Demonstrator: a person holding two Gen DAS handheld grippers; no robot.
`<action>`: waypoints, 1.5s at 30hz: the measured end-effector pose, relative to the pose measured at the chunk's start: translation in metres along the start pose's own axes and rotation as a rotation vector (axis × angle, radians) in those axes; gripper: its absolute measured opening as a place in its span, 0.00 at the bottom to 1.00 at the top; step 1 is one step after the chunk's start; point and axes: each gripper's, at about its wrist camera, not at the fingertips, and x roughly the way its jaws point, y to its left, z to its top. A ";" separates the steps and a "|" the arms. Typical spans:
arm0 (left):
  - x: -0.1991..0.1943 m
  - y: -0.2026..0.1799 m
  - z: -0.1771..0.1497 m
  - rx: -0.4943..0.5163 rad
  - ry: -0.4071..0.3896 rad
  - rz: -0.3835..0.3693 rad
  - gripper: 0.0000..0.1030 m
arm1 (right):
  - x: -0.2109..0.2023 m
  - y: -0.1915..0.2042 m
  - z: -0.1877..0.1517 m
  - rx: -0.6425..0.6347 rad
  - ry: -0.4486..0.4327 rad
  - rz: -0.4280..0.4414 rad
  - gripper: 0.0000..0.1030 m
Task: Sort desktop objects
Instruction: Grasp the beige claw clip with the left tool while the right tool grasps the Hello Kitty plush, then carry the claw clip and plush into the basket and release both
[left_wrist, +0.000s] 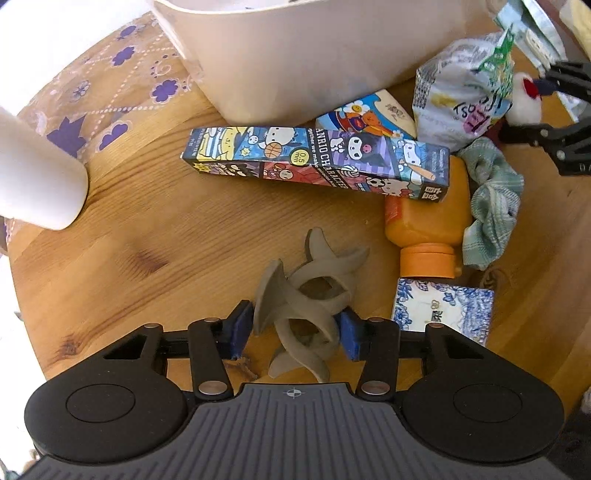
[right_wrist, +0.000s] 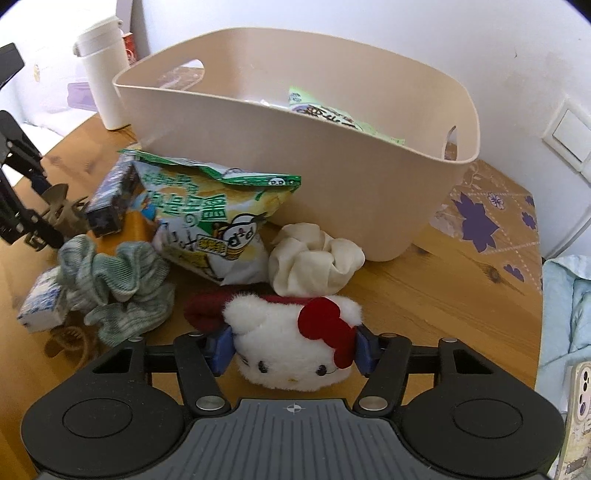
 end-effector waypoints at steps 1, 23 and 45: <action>-0.002 0.001 -0.001 -0.006 -0.006 -0.004 0.48 | -0.004 0.000 -0.001 -0.005 -0.003 0.001 0.57; -0.118 0.018 0.002 -0.023 -0.271 -0.014 0.48 | -0.105 -0.037 0.048 -0.047 -0.247 -0.079 0.57; -0.124 -0.008 0.139 -0.115 -0.391 -0.025 0.48 | -0.035 -0.054 0.150 -0.019 -0.259 -0.166 0.57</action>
